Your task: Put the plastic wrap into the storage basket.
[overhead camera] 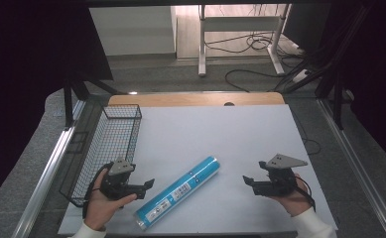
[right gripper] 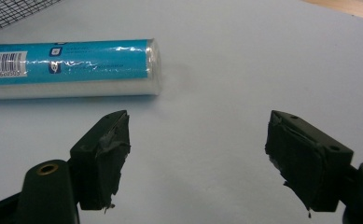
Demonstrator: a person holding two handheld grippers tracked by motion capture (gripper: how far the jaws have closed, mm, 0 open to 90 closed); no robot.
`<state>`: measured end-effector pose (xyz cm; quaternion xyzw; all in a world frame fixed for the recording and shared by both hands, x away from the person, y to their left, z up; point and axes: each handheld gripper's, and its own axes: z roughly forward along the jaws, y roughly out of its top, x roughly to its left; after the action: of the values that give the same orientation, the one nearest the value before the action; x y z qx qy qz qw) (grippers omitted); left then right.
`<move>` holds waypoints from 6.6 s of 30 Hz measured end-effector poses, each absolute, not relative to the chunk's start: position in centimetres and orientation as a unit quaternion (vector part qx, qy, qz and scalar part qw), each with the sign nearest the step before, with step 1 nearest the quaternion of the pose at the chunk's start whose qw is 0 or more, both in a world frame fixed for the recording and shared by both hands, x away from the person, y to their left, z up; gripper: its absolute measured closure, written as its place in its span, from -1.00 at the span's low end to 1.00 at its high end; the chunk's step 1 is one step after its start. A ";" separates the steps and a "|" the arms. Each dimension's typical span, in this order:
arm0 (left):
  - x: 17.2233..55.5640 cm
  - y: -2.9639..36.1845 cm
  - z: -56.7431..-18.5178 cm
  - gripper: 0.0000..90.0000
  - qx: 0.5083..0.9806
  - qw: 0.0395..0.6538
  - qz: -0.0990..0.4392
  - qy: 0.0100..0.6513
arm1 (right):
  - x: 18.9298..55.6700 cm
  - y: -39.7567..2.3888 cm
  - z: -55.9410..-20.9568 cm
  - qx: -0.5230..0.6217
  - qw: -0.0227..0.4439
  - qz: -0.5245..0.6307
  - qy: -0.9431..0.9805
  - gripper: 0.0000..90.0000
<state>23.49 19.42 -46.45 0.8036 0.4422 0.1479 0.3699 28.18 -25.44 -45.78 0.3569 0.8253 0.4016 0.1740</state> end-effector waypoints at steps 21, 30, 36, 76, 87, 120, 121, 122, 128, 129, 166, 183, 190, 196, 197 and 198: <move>24.4 17.5 -43.6 -0.63 0.826 0.339 0.145 0.427 | 27.7 -26.2 -45.8 0.355 0.174 0.405 0.824 -0.50; 24.5 15.8 -43.1 -0.61 0.840 0.338 0.124 0.406 | 27.7 -26.4 -45.9 0.360 0.181 0.396 0.825 -0.50; 24.6 14.2 -43.3 -0.60 0.853 0.332 0.098 0.390 | 27.6 -26.2 -46.0 0.362 0.182 0.393 0.826 -0.50; 28.4 6.9 -50.6 -0.45 0.910 0.164 0.014 0.380 | 28.0 -26.1 -47.3 0.367 0.188 0.352 0.840 -0.51; 28.5 6.9 -50.4 -0.30 0.913 0.167 0.008 0.372 | 28.1 -26.3 -47.4 0.371 0.191 0.350 0.839 -0.50; 29.5 12.9 -44.9 -0.30 0.887 0.208 0.027 0.412 | 28.2 -26.9 -47.3 0.384 0.201 0.353 0.829 -0.50; 29.5 13.0 -44.7 -0.30 0.886 0.208 0.029 0.413 | 28.2 -26.9 -47.3 0.384 0.202 0.353 0.829 -0.50; 29.6 13.3 -44.4 -0.30 0.885 0.209 0.031 0.415 | 28.2 -26.9 -47.3 0.383 0.202 0.353 0.830 -0.50; 29.7 14.6 -43.1 -0.30 0.876 0.219 0.048 0.427 | 28.2 -26.9 -47.2 0.384 0.202 0.353 0.829 -0.50; 29.8 14.9 -42.8 -0.30 0.874 0.220 0.050 0.429 | 28.2 -26.9 -47.2 0.384 0.202 0.353 0.829 -0.50; 31.1 23.4 -39.5 -0.30 0.812 0.252 0.093 0.518 | 28.4 -27.2 -47.5 0.389 0.202 0.346 0.829 -0.50; 31.9 27.0 -40.5 -0.30 0.785 0.243 0.096 0.562 | 28.4 -27.3 -47.5 0.389 0.203 0.344 0.830 -0.50; 32.7 28.0 -40.9 -0.30 0.773 0.241 0.094 0.579 | 28.4 -27.3 -47.6 0.389 0.203 0.341 0.831 -0.50; 33.1 28.7 -41.2 -0.30 0.766 0.240 0.091 0.589 | 28.5 -27.4 -47.6 0.389 0.205 0.340 0.831 -0.50; 33.3 28.8 -41.2 -0.30 0.766 0.239 0.091 0.590 | 28.5 -27.4 -47.6 0.389 0.206 0.340 0.831 -0.50; 33.4 28.9 -41.3 -0.30 0.764 0.237 0.091 0.593 | 28.5 -27.4 -47.6 0.389 0.205 0.340 0.831 -0.50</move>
<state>33.36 28.89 -41.31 0.7640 0.5929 0.0914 0.2375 28.50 -27.40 -47.58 0.3887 0.8311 0.3405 0.2054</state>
